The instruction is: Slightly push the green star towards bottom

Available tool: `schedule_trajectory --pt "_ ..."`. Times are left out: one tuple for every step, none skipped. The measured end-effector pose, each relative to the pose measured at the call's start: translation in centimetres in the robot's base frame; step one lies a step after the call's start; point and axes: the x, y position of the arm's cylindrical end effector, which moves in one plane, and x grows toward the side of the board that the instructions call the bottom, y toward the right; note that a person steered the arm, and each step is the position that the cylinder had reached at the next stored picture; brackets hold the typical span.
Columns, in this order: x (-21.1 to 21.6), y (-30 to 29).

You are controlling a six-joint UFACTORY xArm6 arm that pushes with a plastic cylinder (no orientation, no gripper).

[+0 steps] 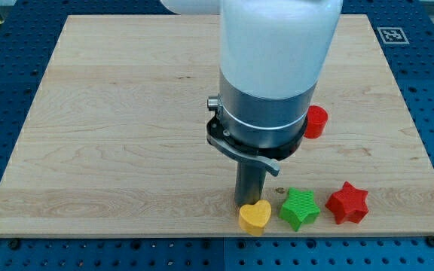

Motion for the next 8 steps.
schedule_trajectory --pt "0.5 0.0" --pt "0.7 0.0" --pt "-1.0 0.0" --pt "-2.7 0.2" --pt "-3.6 2.2" --pt "-3.6 5.4" --pt "-3.7 6.6" --pt "-2.5 6.7"
